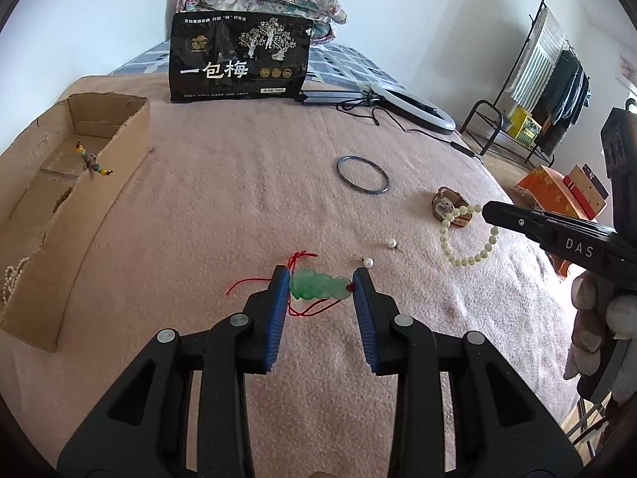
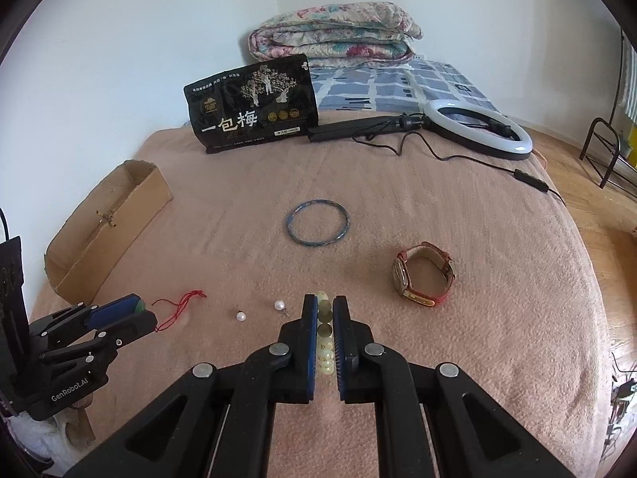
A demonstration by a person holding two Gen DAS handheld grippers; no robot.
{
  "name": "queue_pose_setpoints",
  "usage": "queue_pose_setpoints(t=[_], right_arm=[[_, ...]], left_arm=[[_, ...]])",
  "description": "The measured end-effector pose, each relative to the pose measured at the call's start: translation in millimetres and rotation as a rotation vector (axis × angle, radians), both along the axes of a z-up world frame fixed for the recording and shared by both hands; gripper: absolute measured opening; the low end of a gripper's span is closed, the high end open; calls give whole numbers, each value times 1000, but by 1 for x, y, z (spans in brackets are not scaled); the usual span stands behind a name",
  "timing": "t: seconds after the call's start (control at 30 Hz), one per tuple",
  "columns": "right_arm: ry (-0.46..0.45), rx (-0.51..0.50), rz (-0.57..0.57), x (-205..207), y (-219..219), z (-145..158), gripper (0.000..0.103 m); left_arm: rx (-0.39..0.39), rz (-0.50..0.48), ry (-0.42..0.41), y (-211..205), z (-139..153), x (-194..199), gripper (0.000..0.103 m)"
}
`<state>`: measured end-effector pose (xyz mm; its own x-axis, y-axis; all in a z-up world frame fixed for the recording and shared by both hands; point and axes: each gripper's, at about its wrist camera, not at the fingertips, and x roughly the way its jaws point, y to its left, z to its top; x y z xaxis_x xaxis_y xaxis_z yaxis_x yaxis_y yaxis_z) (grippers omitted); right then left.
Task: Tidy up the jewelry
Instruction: 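Close the left tool on the jade pendant while the right tool grips the yellow bracelet, then carry the jade pendant with the left tool while the right tool carries the bracelet to the box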
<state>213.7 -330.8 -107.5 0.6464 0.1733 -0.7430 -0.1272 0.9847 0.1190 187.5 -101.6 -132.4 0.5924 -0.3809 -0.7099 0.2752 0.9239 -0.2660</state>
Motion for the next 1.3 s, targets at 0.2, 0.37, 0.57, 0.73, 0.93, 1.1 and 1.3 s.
queue_pose_setpoints(t=[0.2, 0.37, 0.57, 0.73, 0.93, 1.1, 1.3], right_arm=[[-35, 1, 24, -9, 10, 19, 5], [-62, 1, 46, -14, 23, 34, 5], [-89, 3, 75, -19, 38, 50, 5], [-106, 6, 103, -20, 54, 61, 5], [-130, 3, 147, -17, 82, 75, 5], [-143, 5, 187, -12, 107, 83, 5], [-154, 5, 239, -3, 141, 91, 5]], left_arm=[[-11, 14, -26, 14, 18, -7, 32], [-33, 31, -49, 28, 34, -13, 32], [-46, 44, -76, 44, 52, -18, 32], [-53, 62, -109, 63, 68, -23, 33], [-50, 98, -142, 89, 84, -25, 33], [-47, 140, -162, 116, 94, -25, 32], [-46, 192, -179, 149, 99, -22, 32]])
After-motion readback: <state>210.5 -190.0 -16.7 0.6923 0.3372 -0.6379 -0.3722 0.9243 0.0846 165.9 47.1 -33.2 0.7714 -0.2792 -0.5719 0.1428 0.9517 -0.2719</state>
